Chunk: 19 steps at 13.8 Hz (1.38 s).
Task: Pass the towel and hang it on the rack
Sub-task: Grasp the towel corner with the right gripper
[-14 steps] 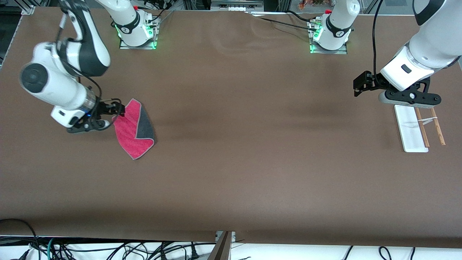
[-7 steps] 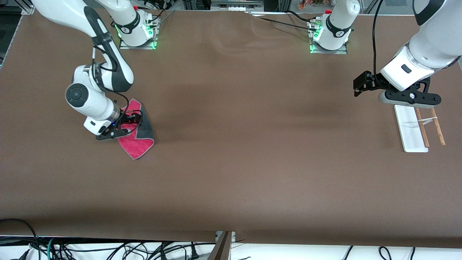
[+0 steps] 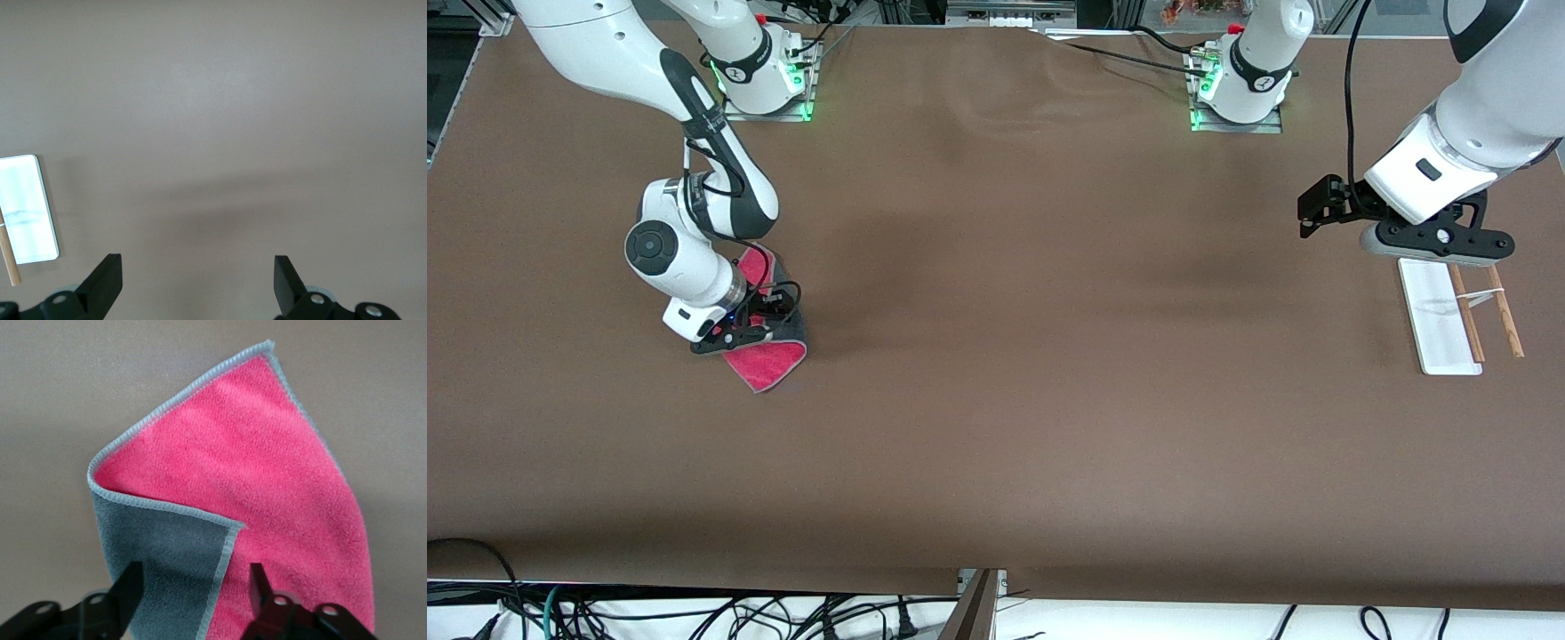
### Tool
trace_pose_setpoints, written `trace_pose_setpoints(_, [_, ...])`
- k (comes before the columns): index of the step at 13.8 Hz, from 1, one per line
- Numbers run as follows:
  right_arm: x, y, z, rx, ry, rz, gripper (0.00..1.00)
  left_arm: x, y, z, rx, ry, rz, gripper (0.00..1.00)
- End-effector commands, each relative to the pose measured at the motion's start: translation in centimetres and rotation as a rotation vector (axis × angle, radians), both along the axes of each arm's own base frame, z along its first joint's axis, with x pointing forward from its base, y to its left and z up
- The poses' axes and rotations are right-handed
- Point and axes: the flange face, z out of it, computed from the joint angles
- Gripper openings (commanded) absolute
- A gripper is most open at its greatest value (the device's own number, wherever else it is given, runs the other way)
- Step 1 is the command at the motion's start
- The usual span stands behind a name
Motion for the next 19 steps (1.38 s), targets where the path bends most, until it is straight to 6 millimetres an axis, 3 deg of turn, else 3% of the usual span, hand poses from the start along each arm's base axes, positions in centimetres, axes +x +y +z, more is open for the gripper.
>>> trace_pose_setpoints(1, [0.5, 0.2, -0.9, 0.009, -0.026, -0.007, 0.69, -0.1, 0.3, 0.5, 0.02, -0.01, -0.009, 1.0])
trace_pose_setpoints(4, [0.4, 0.3, -1.4, 0.009, -0.024, -0.011, 0.57, -0.1, 0.3, 0.5, 0.019, -0.009, -0.009, 1.0])
trace_pose_setpoints(9, [0.4, 0.4, -1.4, 0.009, -0.022, -0.012, 0.18, -0.1, 0.3, 0.5, 0.019, -0.009, -0.009, 1.0])
trace_pose_setpoints(13, [0.4, 1.0, -1.0, 0.014, -0.023, -0.027, 0.14, -0.1, 0.3, 0.5, 0.019, -0.01, -0.01, 1.0])
trace_pose_setpoints(15, [0.5, 1.4, -0.2, 0.018, -0.029, -0.03, 0.0, -0.1, 0.4, 0.5, 0.019, -0.009, -0.009, 1.0])
trace_pose_setpoints(17, [1.0, 2.6, 1.6, 0.021, -0.005, -0.047, 0.0, -0.1, 0.3, 0.5, 0.019, -0.009, -0.009, 1.0])
trace_pose_setpoints(19, [2.1, 5.4, 5.1, 0.025, 0.045, -0.098, 0.0, -0.1, 0.4, 0.5, 0.019, -0.009, -0.007, 1.0])
